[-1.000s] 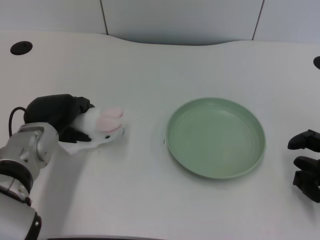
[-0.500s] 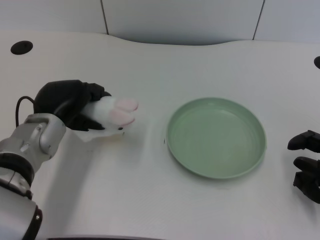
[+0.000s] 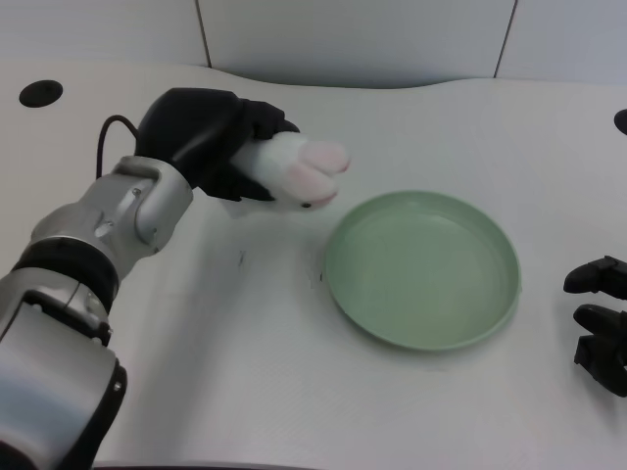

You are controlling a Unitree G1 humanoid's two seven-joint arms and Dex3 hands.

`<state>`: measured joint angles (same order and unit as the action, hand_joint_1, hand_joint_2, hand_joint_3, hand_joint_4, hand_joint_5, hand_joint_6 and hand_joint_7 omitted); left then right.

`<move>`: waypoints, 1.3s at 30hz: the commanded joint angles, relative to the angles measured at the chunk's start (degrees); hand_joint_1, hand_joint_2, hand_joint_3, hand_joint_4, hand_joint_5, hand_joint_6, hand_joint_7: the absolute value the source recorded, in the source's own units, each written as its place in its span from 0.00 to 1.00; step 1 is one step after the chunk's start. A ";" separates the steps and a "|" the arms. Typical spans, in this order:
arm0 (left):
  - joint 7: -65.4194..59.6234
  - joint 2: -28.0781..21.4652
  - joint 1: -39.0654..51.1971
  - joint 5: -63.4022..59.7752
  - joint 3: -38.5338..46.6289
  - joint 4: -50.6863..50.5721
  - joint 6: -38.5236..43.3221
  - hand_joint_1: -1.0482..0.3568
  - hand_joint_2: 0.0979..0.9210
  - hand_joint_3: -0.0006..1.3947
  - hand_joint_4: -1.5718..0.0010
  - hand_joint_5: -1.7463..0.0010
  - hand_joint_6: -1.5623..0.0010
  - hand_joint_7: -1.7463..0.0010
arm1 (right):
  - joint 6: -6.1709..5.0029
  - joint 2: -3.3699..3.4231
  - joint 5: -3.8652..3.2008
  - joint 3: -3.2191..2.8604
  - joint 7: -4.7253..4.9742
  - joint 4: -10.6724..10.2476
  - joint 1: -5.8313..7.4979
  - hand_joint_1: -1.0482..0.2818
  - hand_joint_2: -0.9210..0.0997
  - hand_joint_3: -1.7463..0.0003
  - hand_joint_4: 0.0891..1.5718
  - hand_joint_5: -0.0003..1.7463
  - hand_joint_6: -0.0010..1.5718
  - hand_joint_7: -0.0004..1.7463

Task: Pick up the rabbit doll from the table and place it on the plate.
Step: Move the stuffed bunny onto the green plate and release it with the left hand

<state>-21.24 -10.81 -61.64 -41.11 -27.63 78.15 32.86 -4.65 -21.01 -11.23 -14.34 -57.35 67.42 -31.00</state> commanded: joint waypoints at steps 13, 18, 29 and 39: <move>1.56 9.14 -1.43 -2.08 -3.06 0.66 -1.85 0.64 0.98 0.00 0.58 0.26 0.32 0.80 | -3.55 0.65 0.87 1.81 0.34 -1.38 0.68 0.51 0.00 0.98 0.81 1.00 0.30 1.00; 2.19 11.85 -1.02 -2.41 -4.09 0.93 -2.97 0.64 1.00 0.01 0.61 0.23 0.45 0.61 | -5.03 0.72 1.20 2.52 -0.28 -1.69 0.88 0.51 0.00 0.96 0.88 1.00 0.36 1.00; 4.84 15.58 -0.16 -2.49 -5.31 1.19 -5.11 0.62 0.98 0.00 0.59 0.33 0.41 0.73 | -4.74 0.83 0.72 3.00 0.84 -1.78 1.09 0.50 0.00 0.96 0.85 1.00 0.34 1.00; 4.72 17.15 -0.04 -3.09 -6.30 1.22 -9.57 0.40 1.00 0.11 0.75 0.91 0.68 0.99 | -5.25 0.80 1.11 3.71 1.26 -2.22 1.30 0.49 0.00 0.96 0.84 1.00 0.37 1.00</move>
<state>-15.45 6.68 -61.52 -43.90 -33.52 78.99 24.15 -10.07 -19.94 -10.09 -10.61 -56.43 65.50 -30.63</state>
